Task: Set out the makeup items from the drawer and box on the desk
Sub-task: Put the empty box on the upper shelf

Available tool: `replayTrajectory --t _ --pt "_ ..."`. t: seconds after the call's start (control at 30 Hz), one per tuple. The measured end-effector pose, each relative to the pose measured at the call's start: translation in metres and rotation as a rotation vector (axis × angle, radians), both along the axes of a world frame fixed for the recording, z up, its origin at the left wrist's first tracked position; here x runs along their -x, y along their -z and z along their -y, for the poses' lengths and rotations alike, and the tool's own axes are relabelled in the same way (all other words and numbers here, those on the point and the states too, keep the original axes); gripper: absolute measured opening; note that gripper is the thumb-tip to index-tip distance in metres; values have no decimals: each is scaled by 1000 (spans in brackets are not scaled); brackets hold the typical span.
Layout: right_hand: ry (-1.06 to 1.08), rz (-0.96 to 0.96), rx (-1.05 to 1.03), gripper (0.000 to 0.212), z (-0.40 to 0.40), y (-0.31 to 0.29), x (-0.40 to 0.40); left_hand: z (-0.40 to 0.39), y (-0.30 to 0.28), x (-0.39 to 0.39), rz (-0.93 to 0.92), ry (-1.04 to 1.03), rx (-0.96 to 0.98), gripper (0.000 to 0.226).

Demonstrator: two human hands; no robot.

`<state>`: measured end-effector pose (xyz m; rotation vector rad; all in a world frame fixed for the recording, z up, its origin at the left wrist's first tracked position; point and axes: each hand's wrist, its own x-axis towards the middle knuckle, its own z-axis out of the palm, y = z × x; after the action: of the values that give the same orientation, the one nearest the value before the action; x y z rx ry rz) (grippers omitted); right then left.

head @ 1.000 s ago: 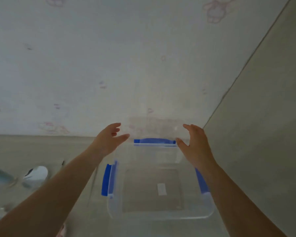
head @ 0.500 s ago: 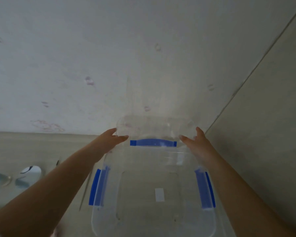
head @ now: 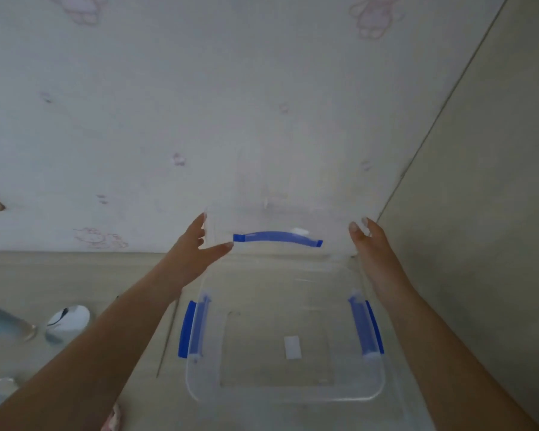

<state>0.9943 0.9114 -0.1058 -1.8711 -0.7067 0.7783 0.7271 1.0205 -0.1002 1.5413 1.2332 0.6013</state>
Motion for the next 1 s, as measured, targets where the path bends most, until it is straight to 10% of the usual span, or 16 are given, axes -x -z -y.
replayTrajectory --t 0.83,1.0 --pt "142 -54 -258 13 152 37 74 140 48 79 15 86 -97 113" --pt "95 -7 -224 19 159 48 79 154 52 77 -111 86 -141 88"
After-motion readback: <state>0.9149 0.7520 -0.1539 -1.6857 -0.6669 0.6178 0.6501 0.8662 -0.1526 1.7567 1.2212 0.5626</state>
